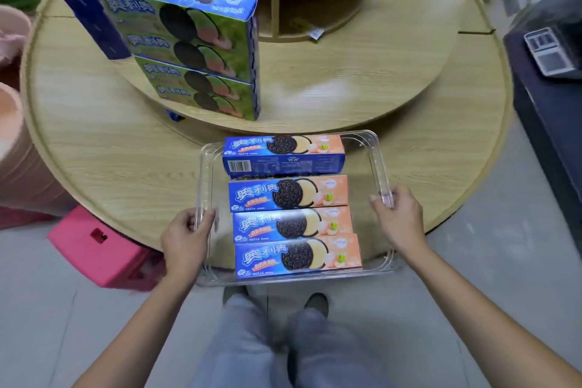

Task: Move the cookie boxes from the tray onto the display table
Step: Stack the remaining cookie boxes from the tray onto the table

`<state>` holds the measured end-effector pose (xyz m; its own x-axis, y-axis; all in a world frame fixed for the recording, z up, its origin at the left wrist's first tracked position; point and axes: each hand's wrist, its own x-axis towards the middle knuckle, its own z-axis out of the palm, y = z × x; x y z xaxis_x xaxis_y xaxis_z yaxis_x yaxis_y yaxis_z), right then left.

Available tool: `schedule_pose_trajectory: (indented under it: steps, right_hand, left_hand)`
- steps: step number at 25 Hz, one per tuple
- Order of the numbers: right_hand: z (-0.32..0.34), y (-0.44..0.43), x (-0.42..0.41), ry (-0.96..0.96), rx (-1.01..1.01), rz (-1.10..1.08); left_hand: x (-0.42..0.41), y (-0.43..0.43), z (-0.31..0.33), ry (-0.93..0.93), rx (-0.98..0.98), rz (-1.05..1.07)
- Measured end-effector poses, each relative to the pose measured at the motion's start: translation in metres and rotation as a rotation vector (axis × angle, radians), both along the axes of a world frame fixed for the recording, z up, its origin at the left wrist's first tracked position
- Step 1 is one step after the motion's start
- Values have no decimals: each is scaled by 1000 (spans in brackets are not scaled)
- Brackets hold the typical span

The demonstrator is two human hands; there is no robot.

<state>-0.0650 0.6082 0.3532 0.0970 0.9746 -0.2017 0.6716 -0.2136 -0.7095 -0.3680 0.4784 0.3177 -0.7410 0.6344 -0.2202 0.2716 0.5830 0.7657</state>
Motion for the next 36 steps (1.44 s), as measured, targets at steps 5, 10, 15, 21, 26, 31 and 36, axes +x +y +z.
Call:
schedule_pose_trajectory:
  steps: [5,10,15,21,26,31,36]
  right_hand:
    - [8,22,39,-1,14,-26]
    - [10,38,61,0,9,-42]
    - [3,64,85,21,-6,-16]
    - [-6,108,112,64,-49,81]
    - [-13,137,124,41,-49,151]
    - [-16,137,127,14,-60,147]
    - [-27,124,132,0,-93,134]
  left_hand:
    - [44,20,9,-66,29,22]
    - [63,39,11,-103,48,-1]
    - [91,50,7,-118,20,38]
    - [139,66,3,-83,-4,166]
    - [164,75,-6,-67,-26,249]
    - [169,75,-5,-75,-49,256]
    - [173,68,-14,-87,-87,242]
